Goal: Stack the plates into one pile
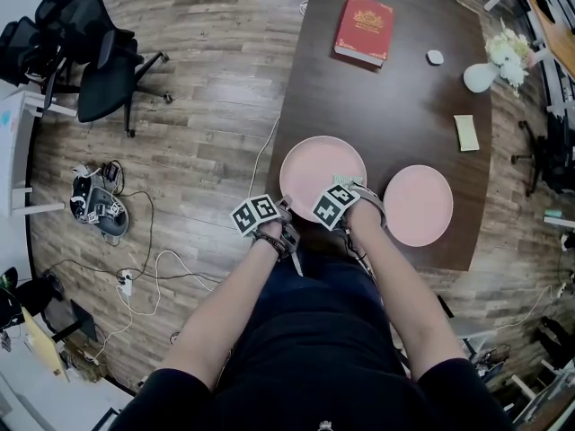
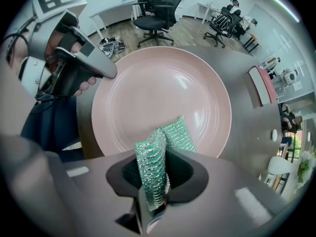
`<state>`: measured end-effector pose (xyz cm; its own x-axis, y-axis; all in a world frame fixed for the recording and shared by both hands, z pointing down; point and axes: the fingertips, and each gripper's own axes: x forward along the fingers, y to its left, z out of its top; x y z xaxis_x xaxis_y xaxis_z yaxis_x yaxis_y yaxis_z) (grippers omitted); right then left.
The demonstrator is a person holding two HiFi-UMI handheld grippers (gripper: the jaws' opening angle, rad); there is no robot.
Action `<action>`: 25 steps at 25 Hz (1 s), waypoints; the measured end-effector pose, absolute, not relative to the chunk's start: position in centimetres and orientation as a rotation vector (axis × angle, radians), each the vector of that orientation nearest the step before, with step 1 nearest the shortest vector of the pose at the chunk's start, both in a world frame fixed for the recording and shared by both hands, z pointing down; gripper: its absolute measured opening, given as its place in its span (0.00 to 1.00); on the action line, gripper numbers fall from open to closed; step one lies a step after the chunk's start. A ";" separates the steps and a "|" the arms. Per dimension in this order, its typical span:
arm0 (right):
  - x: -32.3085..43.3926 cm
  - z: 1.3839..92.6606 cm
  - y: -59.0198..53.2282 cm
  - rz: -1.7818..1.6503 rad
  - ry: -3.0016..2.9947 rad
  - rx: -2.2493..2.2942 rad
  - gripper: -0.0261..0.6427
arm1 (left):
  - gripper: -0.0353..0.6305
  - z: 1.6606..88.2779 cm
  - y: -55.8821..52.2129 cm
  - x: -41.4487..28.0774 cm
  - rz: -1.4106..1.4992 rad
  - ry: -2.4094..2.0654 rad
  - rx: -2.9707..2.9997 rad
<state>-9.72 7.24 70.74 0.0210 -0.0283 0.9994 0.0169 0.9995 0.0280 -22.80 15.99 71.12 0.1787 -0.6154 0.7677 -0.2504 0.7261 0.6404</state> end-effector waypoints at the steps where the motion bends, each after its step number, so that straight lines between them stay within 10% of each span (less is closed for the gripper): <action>1: -9.7 70.7 7.3 -0.021 -1.556 0.006 0.17 | 0.09 71.1 16.0 -22.8 -0.297 -1.404 0.774; 25: -13.8 70.2 9.0 0.161 -1.717 -0.102 0.17 | 0.09 71.0 15.8 -22.5 -0.277 -1.339 0.850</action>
<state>-13.81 9.02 70.17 -0.1517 0.1601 0.9754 -0.0239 0.9859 -0.1655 -22.47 15.80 71.01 0.2509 -0.6280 0.7366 -0.2843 0.6796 0.6763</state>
